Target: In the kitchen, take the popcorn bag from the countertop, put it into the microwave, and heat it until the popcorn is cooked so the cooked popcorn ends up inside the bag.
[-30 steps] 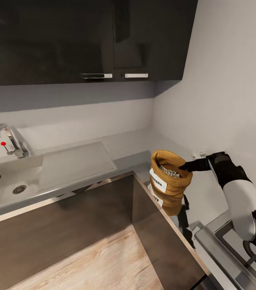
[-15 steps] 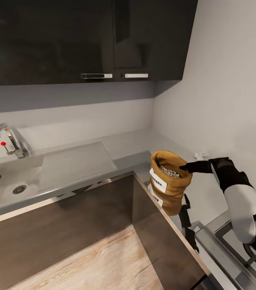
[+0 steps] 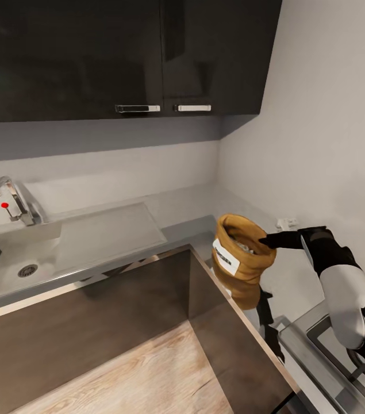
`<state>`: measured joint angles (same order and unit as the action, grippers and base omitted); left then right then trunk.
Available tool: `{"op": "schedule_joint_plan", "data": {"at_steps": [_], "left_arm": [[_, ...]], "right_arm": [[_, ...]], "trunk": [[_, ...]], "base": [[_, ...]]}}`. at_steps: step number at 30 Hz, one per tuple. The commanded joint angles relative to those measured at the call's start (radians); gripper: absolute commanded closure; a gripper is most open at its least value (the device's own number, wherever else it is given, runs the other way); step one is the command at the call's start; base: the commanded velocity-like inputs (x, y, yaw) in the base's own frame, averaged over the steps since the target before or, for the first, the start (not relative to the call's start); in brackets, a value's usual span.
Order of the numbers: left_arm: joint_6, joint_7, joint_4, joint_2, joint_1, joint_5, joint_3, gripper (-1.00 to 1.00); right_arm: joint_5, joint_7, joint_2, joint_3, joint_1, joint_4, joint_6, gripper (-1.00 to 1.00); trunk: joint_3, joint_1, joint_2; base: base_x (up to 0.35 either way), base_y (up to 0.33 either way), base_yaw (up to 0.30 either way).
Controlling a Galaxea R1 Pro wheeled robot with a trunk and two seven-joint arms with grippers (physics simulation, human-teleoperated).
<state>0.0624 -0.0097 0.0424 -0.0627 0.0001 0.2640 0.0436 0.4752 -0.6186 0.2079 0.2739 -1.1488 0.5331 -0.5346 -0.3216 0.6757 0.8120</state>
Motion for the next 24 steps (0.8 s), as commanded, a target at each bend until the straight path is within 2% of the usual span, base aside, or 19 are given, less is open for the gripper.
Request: {"op": "schedule_joint_plan", "data": {"at_steps": [1, 7, 10, 14, 16, 19, 21, 24], "left_arm": [[0.002, -0.001, 0.001, 0.000, 0.000, 0.003, 0.004, -1.00], [0.002, -0.001, 0.001, 0.000, 0.000, 0.003, 0.003, -1.00], [0.002, -0.001, 0.001, 0.000, 0.000, 0.003, 0.002, -1.00], [0.002, -0.001, 0.001, 0.000, 0.000, 0.003, 0.002, -1.00], [0.002, -0.001, 0.001, -0.001, 0.000, 0.003, 0.000, -1.00], [0.002, -0.001, 0.001, -0.002, 0.000, 0.003, -0.001, -1.00], [0.002, -0.001, 0.001, -0.002, 0.000, 0.002, -0.001, -1.00], [0.002, -0.001, 0.001, -0.001, 0.000, 0.001, -0.002, -1.00]], "right_arm": [[0.013, -0.010, -0.001, 0.005, 0.000, -0.040, -0.004, 1.00], [0.013, -0.010, -0.003, 0.007, 0.000, -0.014, -0.020, 1.00], [0.013, -0.009, -0.012, 0.008, 0.000, 0.014, -0.070, 1.00], [0.016, 0.000, -0.018, 0.005, 0.000, 0.140, -0.267, 1.00], [0.017, 0.035, -0.019, 0.003, 0.000, 0.218, -0.395, 1.00], [0.023, 0.069, -0.050, -0.002, 0.000, 0.294, -0.513, 1.00], [0.024, 0.101, -0.059, -0.004, 0.000, 0.369, -0.513, 1.00], [0.025, 0.114, -0.059, -0.016, 0.000, 0.456, -0.513, 1.00]], "trunk": [[-0.001, 0.000, 0.001], [-0.001, 0.000, 0.001], [-0.001, 0.000, 0.001], [-0.001, 0.000, 0.001], [-0.001, 0.000, 0.001], [-0.001, 0.000, 0.001], [-0.001, 0.000, 0.001], [-0.001, 0.000, 0.001]], "base": [[0.000, 0.000, 0.000], [0.000, 0.000, 0.000], [0.000, 0.000, 0.000], [0.000, 0.000, 0.000], [0.000, 0.000, 0.000], [0.000, 0.000, 0.000], [0.000, 0.000, 0.000], [0.000, 0.000, 0.000]]}}
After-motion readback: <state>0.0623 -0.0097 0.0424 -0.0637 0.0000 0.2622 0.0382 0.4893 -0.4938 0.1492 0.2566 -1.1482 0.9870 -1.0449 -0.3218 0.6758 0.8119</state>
